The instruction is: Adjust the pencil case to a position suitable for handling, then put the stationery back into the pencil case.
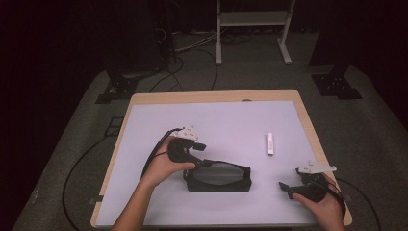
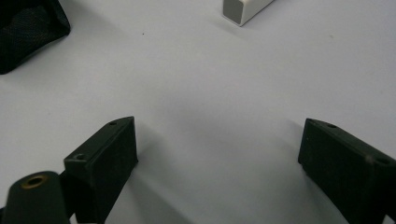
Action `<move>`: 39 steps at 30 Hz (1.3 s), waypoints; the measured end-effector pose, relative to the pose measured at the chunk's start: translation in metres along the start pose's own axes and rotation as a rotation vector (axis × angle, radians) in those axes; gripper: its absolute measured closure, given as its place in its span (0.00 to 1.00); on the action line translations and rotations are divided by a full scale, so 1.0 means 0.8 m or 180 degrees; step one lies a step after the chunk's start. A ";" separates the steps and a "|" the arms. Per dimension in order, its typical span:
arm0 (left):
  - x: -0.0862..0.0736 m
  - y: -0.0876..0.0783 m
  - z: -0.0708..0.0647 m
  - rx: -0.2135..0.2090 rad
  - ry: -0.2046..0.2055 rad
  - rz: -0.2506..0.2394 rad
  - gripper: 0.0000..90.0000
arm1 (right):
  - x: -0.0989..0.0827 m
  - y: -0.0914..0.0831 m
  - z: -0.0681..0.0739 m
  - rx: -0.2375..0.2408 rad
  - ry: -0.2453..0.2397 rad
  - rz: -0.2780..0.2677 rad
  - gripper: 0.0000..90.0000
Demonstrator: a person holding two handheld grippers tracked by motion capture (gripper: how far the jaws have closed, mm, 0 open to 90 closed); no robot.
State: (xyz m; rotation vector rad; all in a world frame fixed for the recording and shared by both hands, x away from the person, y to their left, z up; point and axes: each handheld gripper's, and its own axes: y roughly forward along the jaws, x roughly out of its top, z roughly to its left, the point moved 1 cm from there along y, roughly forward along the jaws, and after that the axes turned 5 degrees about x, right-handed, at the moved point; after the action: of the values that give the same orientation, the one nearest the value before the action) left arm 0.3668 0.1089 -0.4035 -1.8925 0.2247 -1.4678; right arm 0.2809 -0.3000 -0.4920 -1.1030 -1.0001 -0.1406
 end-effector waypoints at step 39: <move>-0.123 -0.097 -0.005 0.1007 -0.0580 -0.0043 0.09 | 0.000 0.000 0.000 -0.0008 0.0005 0.0005 0.12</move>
State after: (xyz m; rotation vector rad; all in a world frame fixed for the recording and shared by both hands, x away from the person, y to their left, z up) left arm 0.3086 0.2165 -0.4302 -1.7557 -0.1013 -1.2467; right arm 0.2811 -0.2998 -0.4917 -1.1056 -0.9979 -0.1416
